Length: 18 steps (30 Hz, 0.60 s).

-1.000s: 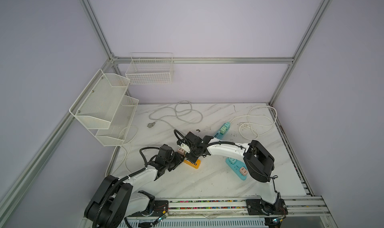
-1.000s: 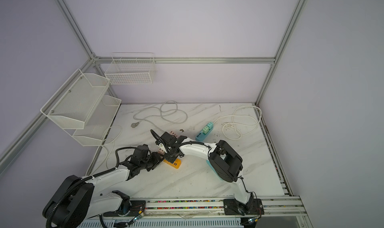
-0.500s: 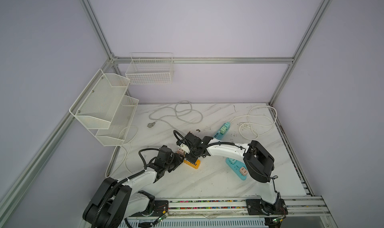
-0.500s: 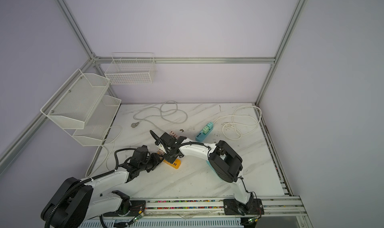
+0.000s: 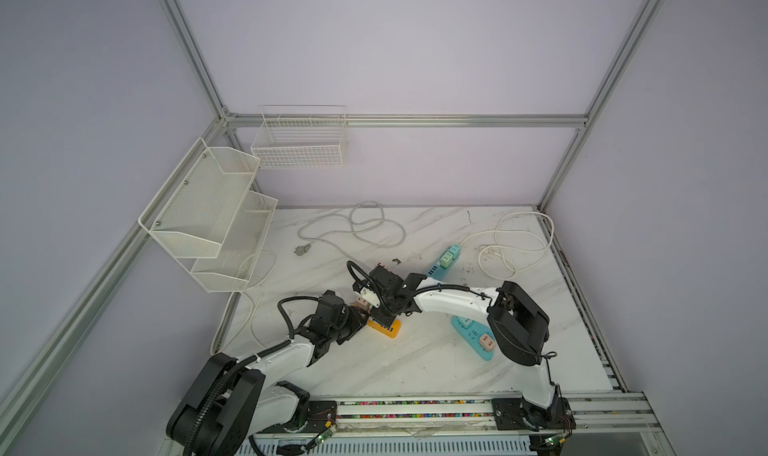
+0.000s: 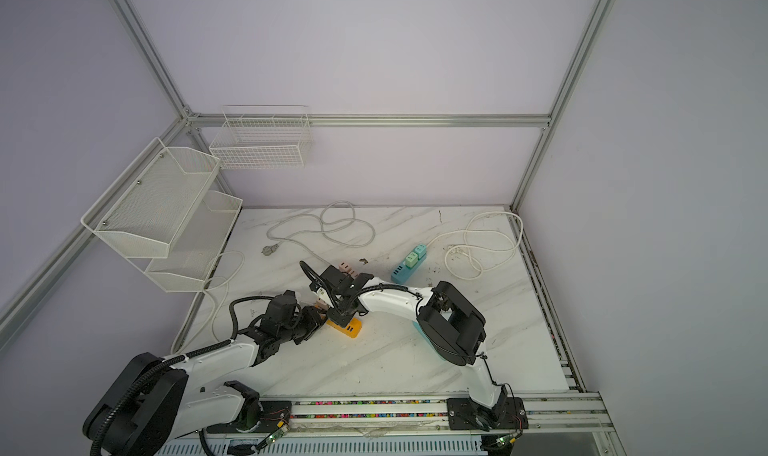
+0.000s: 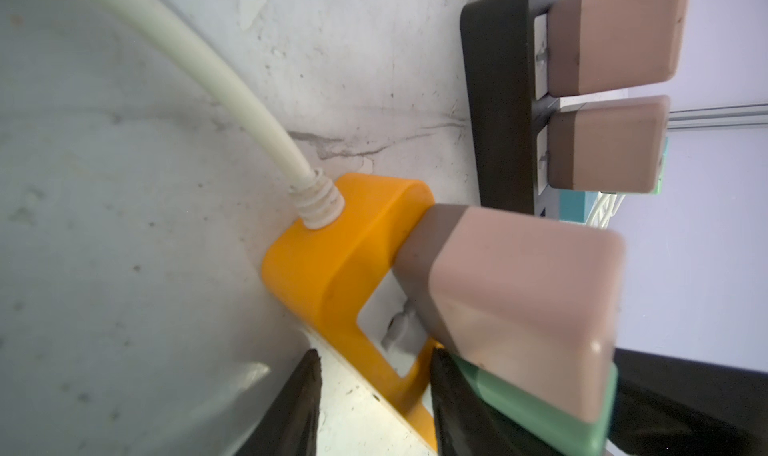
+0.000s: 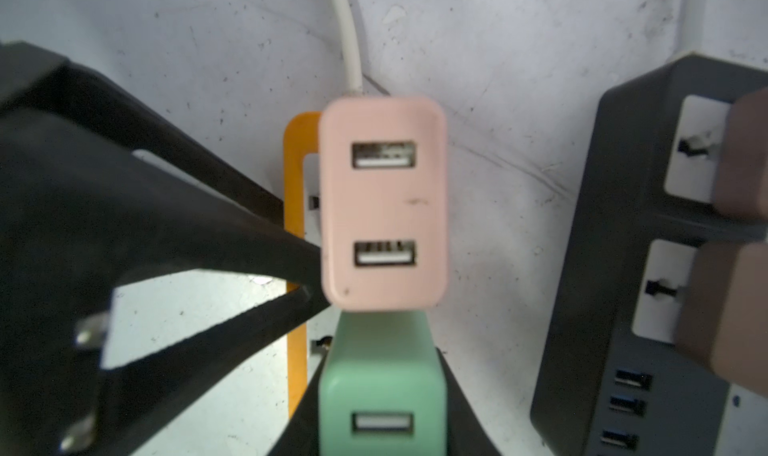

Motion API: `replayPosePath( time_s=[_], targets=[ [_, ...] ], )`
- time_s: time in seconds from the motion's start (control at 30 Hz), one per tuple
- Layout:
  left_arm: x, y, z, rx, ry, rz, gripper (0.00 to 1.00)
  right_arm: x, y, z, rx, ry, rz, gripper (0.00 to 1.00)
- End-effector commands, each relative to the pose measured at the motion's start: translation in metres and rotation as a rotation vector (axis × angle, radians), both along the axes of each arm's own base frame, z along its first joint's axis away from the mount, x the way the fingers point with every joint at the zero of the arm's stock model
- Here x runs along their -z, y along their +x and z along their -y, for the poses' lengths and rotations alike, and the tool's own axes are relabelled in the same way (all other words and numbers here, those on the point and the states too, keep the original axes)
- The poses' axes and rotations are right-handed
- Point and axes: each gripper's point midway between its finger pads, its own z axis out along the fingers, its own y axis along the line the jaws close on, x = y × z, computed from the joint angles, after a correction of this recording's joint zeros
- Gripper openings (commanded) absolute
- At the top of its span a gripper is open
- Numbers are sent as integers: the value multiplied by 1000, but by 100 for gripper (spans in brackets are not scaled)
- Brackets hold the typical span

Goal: Pull the plug off the socket

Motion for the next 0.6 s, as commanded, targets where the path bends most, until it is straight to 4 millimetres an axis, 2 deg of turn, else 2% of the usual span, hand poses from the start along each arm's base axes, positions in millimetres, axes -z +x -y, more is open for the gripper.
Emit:
replayPosePath(
  time_s=[0.0,0.1,0.17,0.3,0.37,0.47,0.57],
  targets=[
    [43,-37,-26,8,170,-168,42,-35,-6,-25,-51,104,24,12],
    [45,-39,-28,11,176,-177,42,-37,-7,-26,-44,127,23,12],
    [48,-41,-30,4,180,-184,41,-35,-1,-21,-32,125,21,12],
    [50,-43,-27,23,172,-193,41,-48,7,-18,-30,202,-42,12],
    [51,-44,-26,25,170,-199,40,-54,9,-17,-20,208,-12,13],
    [53,-45,-28,18,177,-202,39,-46,5,-18,-17,154,27,13],
    [54,-45,-29,19,181,-205,39,-34,-11,-24,-51,124,12,13]
  ],
)
